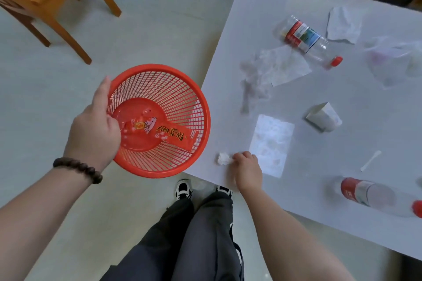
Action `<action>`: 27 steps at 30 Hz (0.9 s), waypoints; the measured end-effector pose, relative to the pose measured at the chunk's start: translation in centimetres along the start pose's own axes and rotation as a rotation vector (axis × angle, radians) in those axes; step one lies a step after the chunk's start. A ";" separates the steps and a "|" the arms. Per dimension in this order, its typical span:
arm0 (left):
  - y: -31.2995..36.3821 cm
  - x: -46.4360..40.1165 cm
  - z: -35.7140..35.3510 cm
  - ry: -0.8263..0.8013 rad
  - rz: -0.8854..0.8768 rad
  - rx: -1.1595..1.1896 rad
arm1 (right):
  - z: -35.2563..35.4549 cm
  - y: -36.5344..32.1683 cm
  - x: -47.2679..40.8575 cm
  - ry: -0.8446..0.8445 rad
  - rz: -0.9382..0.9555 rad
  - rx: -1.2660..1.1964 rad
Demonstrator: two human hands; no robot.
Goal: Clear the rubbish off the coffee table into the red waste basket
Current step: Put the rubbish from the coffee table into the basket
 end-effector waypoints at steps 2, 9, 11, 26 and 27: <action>0.1 0.0 0.4 -0.013 0.009 -0.007 | 1.4 -1.0 0.2 0.109 -0.002 -0.104; 2.2 -0.7 3.1 -0.019 0.016 0.060 | 10.7 -8.3 2.3 0.483 0.121 -0.368; 2.9 -0.6 4.0 -0.007 -0.009 0.074 | 13.4 -10.9 3.1 0.575 0.169 -0.405; 5.8 0.7 8.0 -0.077 -0.087 0.294 | 16.1 -25.2 2.1 0.224 0.486 0.025; 6.0 0.6 7.9 -0.083 -0.098 0.300 | 16.0 -24.8 2.2 0.210 0.466 0.053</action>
Point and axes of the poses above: each hand's wrist, its own x-axis away from the middle knuckle, its own z-axis out of the back of the hand, y = z × x, the point moved 1 cm from there along -x, towards the middle knuckle, and after that the axes turned 9 degrees about z, right-handed, at the moved point
